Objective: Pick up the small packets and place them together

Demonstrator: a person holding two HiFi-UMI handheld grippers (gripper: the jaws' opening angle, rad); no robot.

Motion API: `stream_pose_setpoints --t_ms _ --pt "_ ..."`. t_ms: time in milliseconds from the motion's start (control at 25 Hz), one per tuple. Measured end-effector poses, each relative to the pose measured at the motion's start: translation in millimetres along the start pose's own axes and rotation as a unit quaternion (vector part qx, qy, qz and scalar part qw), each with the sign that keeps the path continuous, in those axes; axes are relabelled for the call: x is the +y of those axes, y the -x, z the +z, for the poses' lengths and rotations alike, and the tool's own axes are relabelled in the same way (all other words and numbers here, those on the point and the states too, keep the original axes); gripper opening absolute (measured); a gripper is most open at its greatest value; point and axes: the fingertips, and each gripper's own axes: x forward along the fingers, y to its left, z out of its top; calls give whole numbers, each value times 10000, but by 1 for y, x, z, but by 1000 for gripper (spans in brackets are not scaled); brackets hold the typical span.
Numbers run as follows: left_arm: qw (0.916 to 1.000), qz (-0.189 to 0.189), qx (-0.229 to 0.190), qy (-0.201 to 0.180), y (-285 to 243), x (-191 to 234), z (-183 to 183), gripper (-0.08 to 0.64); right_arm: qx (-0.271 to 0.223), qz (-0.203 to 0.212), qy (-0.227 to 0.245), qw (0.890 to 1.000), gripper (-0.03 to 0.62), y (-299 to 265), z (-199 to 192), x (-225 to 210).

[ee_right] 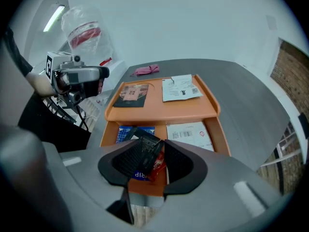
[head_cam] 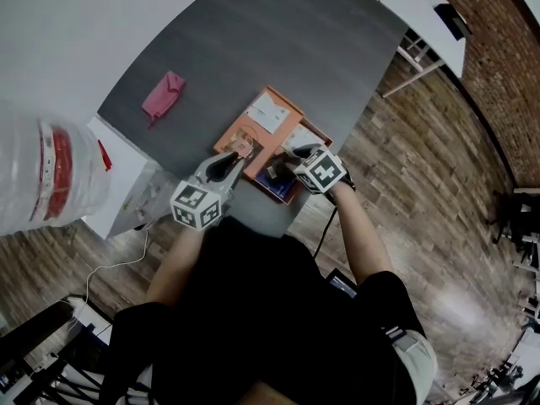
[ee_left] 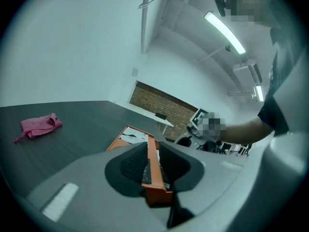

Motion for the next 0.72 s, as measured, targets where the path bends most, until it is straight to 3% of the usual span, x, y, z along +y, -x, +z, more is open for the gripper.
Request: stream_pose_setpoints --t_ms 360,560,720 --pt "9997 174 -39 183 11 14 -6 74 705 64 -187 9973 192 -31 -11 0" --pt "9994 188 -58 301 13 21 -9 74 1206 134 -233 9923 254 -42 -20 3" --pt "9992 181 -58 346 14 27 -9 74 1534 61 -215 9879 262 -46 -28 4"
